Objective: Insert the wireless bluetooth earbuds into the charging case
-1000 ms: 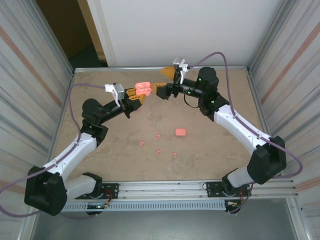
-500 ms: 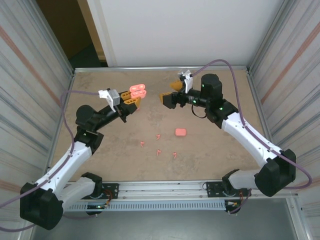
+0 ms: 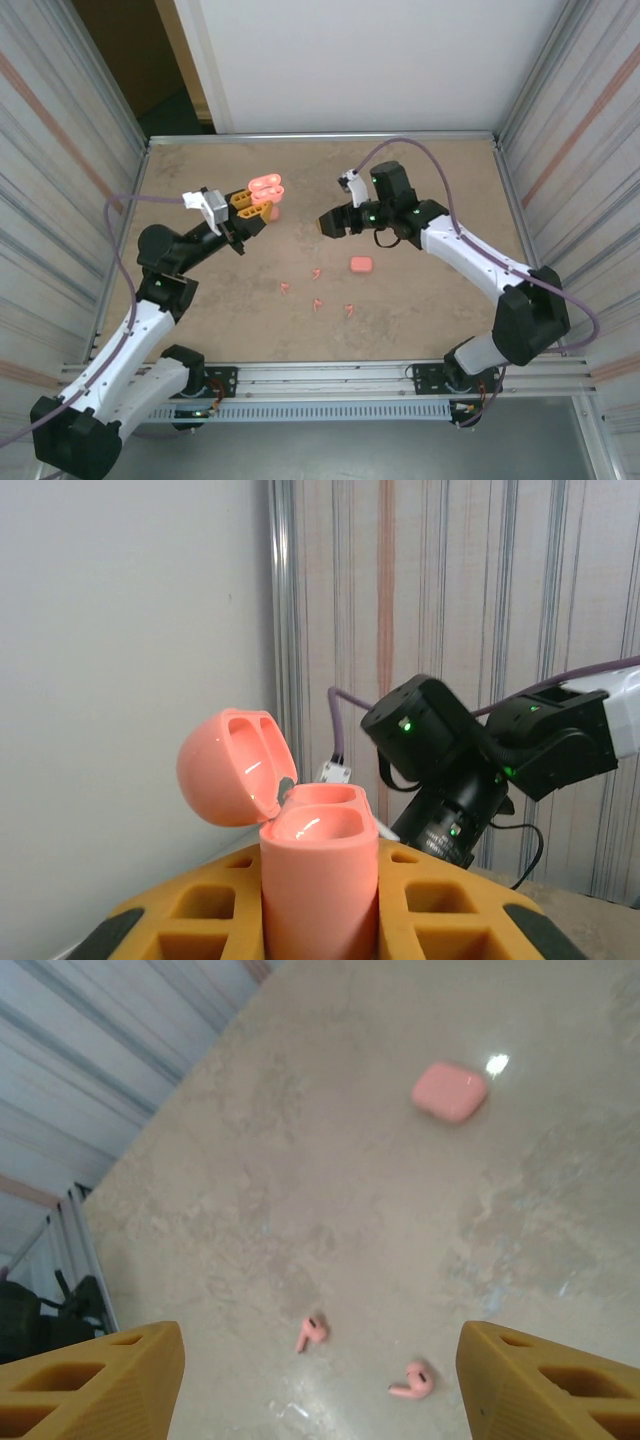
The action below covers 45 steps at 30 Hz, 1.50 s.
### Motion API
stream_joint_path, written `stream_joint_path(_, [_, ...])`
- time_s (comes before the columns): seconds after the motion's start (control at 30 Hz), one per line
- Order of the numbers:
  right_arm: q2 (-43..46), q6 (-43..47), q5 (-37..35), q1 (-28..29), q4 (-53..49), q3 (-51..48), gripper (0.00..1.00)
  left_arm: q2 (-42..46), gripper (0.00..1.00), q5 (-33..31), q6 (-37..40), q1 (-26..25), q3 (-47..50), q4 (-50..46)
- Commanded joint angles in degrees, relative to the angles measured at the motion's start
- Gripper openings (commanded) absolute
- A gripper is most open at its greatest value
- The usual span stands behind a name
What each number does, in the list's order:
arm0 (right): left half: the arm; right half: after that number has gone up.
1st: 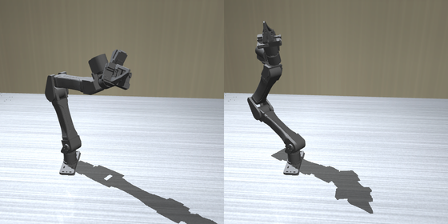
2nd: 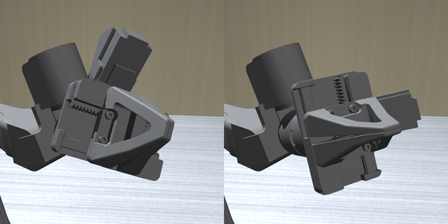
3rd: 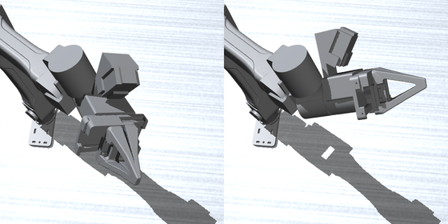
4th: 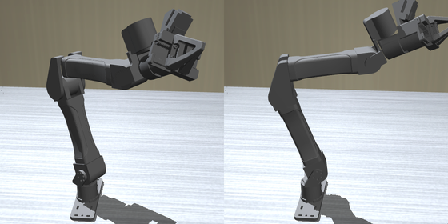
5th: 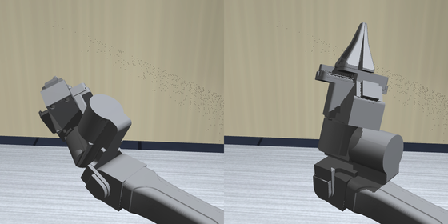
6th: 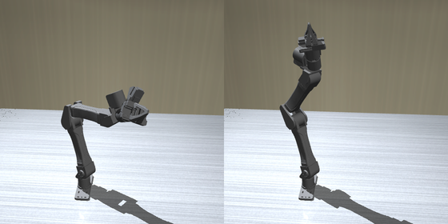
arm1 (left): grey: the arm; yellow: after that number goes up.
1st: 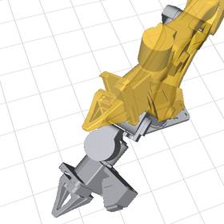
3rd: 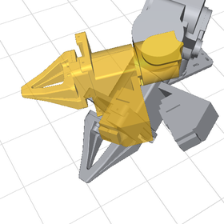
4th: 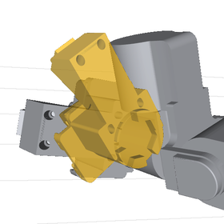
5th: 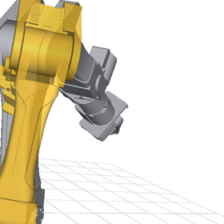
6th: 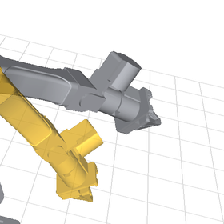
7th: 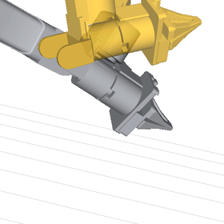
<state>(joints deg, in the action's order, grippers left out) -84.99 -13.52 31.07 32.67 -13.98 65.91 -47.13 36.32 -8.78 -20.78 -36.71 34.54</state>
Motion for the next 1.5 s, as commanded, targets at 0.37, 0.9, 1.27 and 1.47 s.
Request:
stream_joint_path(0.37, [-12.4,2.0,0.0,6.0,-6.7,5.6,0.63,2.2,0.0,-1.0,1.0,-0.2,0.1,-0.7])
stream_joint_path(0.9, [-21.8,4.2,1.2,8.4,-9.0,11.2,0.57,2.7,0.0,-1.2,1.4,-0.2,-0.4,-2.5])
stream_joint_path(1.27, [-25.9,5.9,1.2,10.0,-11.1,14.0,0.53,3.6,0.0,-1.4,1.9,-0.2,-0.1,-3.6])
stream_joint_path(1.47, [-28.1,6.8,1.0,11.4,-12.0,15.6,0.52,3.8,0.0,-1.4,1.9,-0.2,0.0,-3.9])
